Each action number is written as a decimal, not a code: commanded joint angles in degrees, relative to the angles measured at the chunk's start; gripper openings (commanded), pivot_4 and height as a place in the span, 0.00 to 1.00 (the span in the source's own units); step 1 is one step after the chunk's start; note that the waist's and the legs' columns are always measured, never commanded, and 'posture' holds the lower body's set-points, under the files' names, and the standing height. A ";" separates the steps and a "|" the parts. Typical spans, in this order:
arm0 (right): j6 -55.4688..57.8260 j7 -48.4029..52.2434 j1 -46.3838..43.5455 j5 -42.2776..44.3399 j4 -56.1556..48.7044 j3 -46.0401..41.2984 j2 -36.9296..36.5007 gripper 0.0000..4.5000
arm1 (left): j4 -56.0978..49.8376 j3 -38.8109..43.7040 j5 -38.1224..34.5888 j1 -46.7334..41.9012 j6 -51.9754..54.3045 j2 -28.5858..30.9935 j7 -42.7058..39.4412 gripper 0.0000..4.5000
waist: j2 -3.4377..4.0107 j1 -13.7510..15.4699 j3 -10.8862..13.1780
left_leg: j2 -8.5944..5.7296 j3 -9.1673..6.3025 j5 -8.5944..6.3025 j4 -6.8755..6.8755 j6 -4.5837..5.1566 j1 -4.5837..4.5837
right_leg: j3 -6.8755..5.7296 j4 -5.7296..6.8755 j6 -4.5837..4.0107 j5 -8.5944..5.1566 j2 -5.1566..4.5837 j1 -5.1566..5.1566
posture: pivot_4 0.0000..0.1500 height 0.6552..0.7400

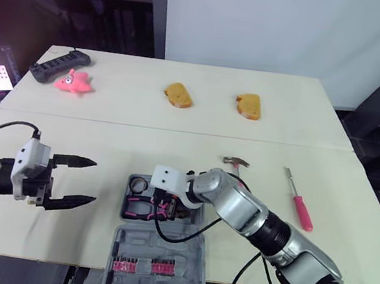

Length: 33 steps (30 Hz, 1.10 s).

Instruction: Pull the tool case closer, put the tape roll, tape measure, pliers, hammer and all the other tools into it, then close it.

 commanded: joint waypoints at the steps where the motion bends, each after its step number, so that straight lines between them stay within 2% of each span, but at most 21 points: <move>1: -4.64 1.64 1.61 2.00 -2.13 -2.77 1.14 0.01 | -0.66 0.56 -0.39 -0.57 0.25 0.44 0.30 1.00 | 0.00 0.02 0.00 | 0.00 0.00 0.00 0.00 0.00 0.00 | 0.00 0.00 0.00 0.00 0.00 0.00 | 1.00 1.00; 2: -8.22 0.76 2.13 1.09 -2.90 -3.43 1.11 0.01 | -0.65 0.49 -0.32 -0.65 0.27 0.43 0.40 1.00 | 0.00 0.01 0.01 | 0.00 0.00 0.00 0.00 0.00 0.00 | 0.00 0.00 0.00 0.00 0.00 0.00 | 1.00 1.00; 8: -13.26 2.14 4.53 1.74 -3.63 -5.46 1.68 0.01 | -1.52 0.46 -0.51 -0.60 0.84 0.23 1.11 1.00 | 0.01 -0.02 0.01 | 0.00 0.00 0.00 -0.01 0.00 0.00 | 0.00 0.00 0.00 0.00 0.01 -0.01 | 1.00 1.00; 18: -15.00 2.61 6.11 -2.08 -0.34 -3.87 0.58 0.01 | -2.51 0.88 -0.67 -0.28 1.59 0.30 1.98 1.00 | 0.01 0.08 0.01 | 0.00 0.00 0.00 -0.01 0.00 0.00 | 0.00 0.00 0.00 0.00 0.00 -0.01 | 1.00 1.00; 26: -12.83 3.52 8.16 -4.62 1.52 -1.93 -1.07 0.01 | -2.83 1.02 -0.66 0.04 1.83 0.22 2.48 1.00 | 0.00 0.09 0.00 | 0.00 0.00 0.00 -0.01 0.00 0.00 | 0.01 0.00 0.00 0.00 0.00 0.00 | 1.00 1.00; 33: -3.72 3.69 9.02 -6.78 7.26 1.40 -2.41 0.01 | -3.30 1.13 -0.80 0.32 1.87 0.16 2.71 1.00 | 0.04 0.37 -0.13 | -0.03 0.00 0.00 0.00 -0.01 0.12 | 0.00 -0.01 0.00 0.00 -0.03 0.17 | 1.00 1.00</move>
